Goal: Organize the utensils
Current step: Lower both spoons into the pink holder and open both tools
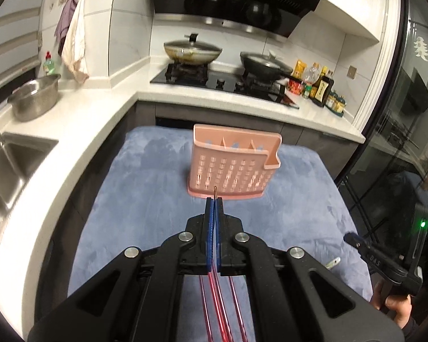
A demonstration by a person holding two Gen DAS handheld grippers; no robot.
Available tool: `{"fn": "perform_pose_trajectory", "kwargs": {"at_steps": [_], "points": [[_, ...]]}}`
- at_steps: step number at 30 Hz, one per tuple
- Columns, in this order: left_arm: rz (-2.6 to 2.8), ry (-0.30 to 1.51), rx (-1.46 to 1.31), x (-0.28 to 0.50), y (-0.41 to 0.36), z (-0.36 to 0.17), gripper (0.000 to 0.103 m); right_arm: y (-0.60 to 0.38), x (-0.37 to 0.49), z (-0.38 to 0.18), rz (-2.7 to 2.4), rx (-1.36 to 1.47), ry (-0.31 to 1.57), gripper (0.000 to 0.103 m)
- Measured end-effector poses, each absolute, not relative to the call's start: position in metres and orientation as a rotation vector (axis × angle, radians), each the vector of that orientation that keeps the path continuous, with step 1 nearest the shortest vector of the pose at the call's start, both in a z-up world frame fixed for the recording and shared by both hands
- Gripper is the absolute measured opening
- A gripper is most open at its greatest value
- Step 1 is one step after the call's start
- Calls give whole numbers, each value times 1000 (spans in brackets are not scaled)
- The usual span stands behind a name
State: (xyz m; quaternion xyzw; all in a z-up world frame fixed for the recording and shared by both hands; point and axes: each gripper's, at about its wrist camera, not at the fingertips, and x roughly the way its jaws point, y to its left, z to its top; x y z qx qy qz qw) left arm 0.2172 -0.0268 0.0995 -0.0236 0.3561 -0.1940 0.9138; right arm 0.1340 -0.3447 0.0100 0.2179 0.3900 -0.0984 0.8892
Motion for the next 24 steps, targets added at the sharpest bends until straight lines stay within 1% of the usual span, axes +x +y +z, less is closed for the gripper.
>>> {"fn": "perform_pose_trajectory", "kwargs": {"at_steps": [5,7,9,14,16,21,23,24], "points": [[-398,776,-52,207,-22,81,1,-375,111,-46,-249,593,920,20],[-393,792,-57,203,-22,75,1,-384,109,-61,-265,644,929,32],[-391,804,-64,202,-22,71,1,-385,106,-69,-276,658,930,38],[-384,818,-47,196,-28,63,1,-390,108,-84,-261,698,923,41],[-387,828,-45,196,-30,60,1,-394,111,-87,-269,710,912,47],[-388,849,-36,196,-36,54,1,-411,115,-94,-251,777,883,47],[-388,853,-36,196,-37,52,1,-412,118,-93,-240,778,880,38],[-386,854,-36,197,-38,52,1,-412,119,-93,-228,777,882,22]]}}
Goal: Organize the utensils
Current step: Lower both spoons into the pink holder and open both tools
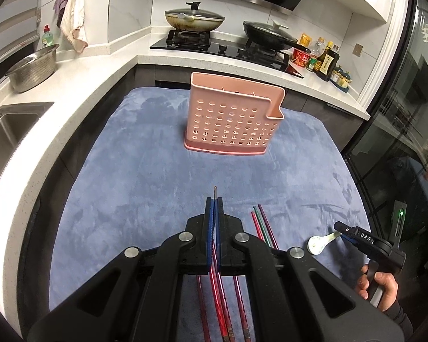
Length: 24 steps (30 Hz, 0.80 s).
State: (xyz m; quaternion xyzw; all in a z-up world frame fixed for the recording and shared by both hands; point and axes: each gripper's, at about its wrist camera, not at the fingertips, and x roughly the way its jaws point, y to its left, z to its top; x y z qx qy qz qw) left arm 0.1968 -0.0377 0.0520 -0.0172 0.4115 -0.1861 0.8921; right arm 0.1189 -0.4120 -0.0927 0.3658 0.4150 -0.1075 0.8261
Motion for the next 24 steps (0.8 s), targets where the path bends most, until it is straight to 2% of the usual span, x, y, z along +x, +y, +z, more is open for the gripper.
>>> {"fn": "perform_pose_trajectory", "kwargs": {"at_steps": [5,10,24], "points": [[-388,856,-47,198,-37,54,1,-405,115,-81,-198,785,848,16],[-391,850,-57,200,-31,60,1,-392,119,-46,-162,739,796,8],[-409,743,-49,239,-31,119,1,-339,182,74,-122,409,687,8]]}}
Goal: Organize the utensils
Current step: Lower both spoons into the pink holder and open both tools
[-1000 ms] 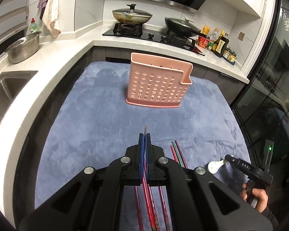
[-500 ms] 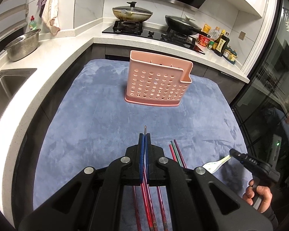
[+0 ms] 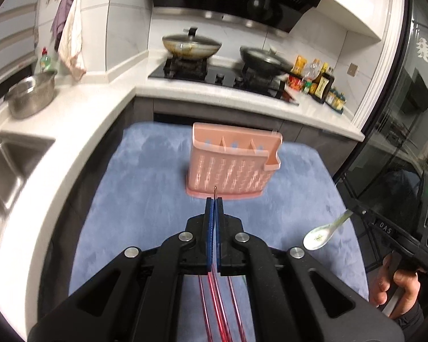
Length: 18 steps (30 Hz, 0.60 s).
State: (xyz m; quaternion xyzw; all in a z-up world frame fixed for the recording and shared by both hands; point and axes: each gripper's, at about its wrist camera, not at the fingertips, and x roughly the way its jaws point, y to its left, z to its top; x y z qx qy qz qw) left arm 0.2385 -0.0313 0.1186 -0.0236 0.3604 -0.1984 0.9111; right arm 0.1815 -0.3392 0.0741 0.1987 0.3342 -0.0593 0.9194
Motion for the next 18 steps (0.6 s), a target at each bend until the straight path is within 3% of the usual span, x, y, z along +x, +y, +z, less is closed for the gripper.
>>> {"fn": "perform_pose_trajectory", "kwargs": {"at_steps": [10,18], "points": [[-449,601,-79,305,-60,175,1,-322,283,143,-115,271,568,7],[-446,623,-92,354,-82,160,1,-314,345,129,-129,235,593,7]]}}
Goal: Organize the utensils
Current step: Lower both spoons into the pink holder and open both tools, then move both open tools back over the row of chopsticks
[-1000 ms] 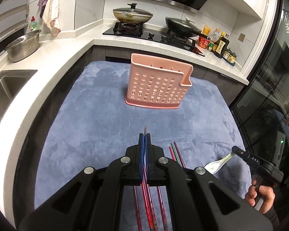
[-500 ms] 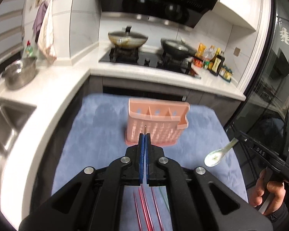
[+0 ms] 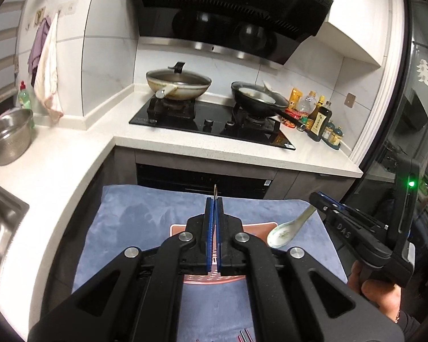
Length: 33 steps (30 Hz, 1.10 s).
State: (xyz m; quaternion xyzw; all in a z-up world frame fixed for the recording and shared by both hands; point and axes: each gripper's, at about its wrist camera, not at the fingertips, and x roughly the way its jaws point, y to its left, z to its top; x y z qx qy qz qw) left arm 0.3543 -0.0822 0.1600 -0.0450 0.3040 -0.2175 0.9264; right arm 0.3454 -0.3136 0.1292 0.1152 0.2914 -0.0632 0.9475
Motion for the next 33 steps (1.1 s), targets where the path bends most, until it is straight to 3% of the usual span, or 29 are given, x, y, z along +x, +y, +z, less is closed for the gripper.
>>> {"fn": "perform_pose_trajectory", "kwargs": {"at_steps": [13,16,18,21,27,33], "points": [[-397,707,-124,393,-82,112,3,-311,377,78,-107,231,699,9],[-371,724,-135,394,-77,107,18,-312,373,81,-103,234,694,11],[-347,718,-136,390,-72,107,35,-312,368,86,-100,240,688,15],[-318,694,-121,379,-65,111,40,-311,356,95,-97,241,669,25],[-285,674,-108,340,-42,117,52,-302,302,104,-74,239,658,35],[-253,695,-76,284,-13,97,53,-286,226,86,-89,199,688,40]]}}
